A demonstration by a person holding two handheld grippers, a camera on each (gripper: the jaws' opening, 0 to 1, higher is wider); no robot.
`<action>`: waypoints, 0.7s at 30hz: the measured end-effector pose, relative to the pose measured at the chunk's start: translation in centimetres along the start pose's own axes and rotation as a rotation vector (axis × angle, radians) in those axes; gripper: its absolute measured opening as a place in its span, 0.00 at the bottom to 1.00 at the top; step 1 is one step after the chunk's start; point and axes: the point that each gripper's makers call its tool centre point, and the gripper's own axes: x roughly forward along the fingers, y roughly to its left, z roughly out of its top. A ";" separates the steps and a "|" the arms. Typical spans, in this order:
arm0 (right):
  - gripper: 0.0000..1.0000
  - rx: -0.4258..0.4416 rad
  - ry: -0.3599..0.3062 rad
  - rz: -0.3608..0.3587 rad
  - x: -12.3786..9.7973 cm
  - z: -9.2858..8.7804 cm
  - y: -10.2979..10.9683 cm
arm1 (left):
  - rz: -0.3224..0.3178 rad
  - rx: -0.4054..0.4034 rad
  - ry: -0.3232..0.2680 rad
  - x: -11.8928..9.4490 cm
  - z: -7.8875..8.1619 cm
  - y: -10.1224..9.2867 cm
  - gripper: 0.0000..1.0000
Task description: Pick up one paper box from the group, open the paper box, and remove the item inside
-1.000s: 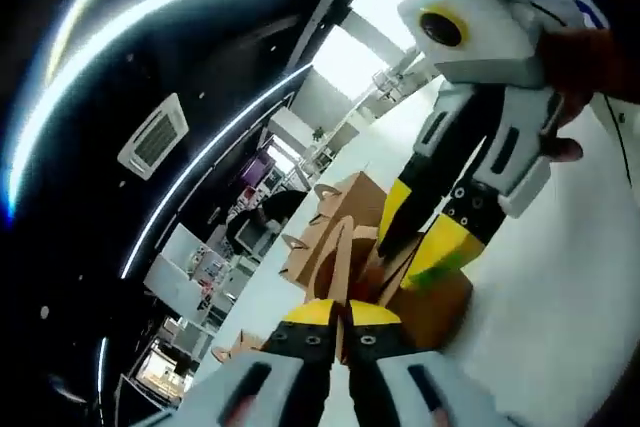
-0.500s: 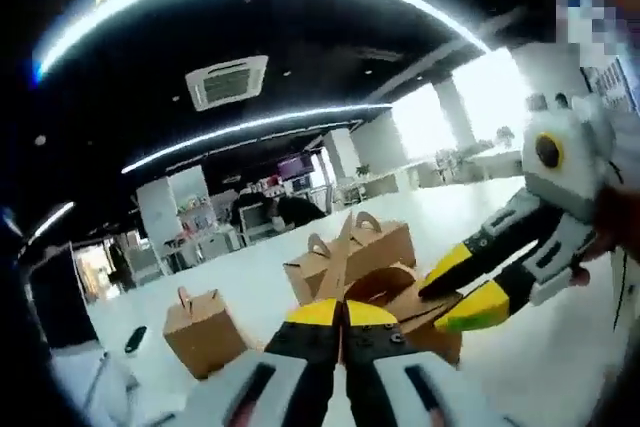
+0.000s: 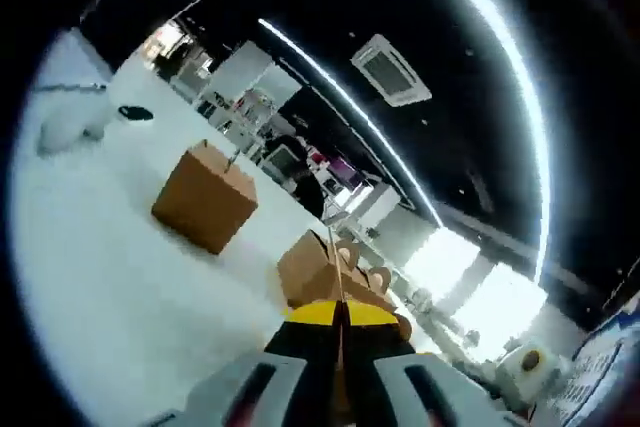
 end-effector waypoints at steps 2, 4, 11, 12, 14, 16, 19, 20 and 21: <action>0.19 -0.001 0.000 0.006 0.0 0.0 0.0 | -0.004 -0.163 0.006 0.1 -0.3 1.1 0.04; 0.18 0.005 -0.003 0.009 0.0 0.0 0.0 | -0.016 -0.288 0.003 0.1 -0.6 1.6 0.04; 0.17 0.016 -0.004 0.034 0.0 0.0 -0.1 | -0.031 -0.499 -0.012 0.3 -1.4 2.2 0.04; 0.17 0.014 -0.004 0.038 0.0 0.0 -0.1 | -0.031 -0.522 -0.007 0.3 -1.6 2.3 0.04; 0.17 0.011 -0.002 0.052 0.0 0.0 -0.1 | -0.040 -0.565 -0.001 0.3 -1.8 2.4 0.04; 0.17 0.018 0.002 0.058 0.0 0.0 -0.1 | -0.035 -0.580 0.000 0.2 -2.3 2.6 0.04; 0.17 0.021 0.002 0.060 0.0 0.0 -0.1 | -0.026 -0.611 0.007 0.0 -3.0 2.7 0.04; 0.17 0.022 0.003 0.062 0.0 0.0 0.0 | -0.027 -0.618 0.005 0.0 -3.1 2.7 0.04; 0.17 0.024 0.004 0.065 0.0 0.0 0.0 | -0.029 -0.626 0.003 0.0 -3.3 2.6 0.04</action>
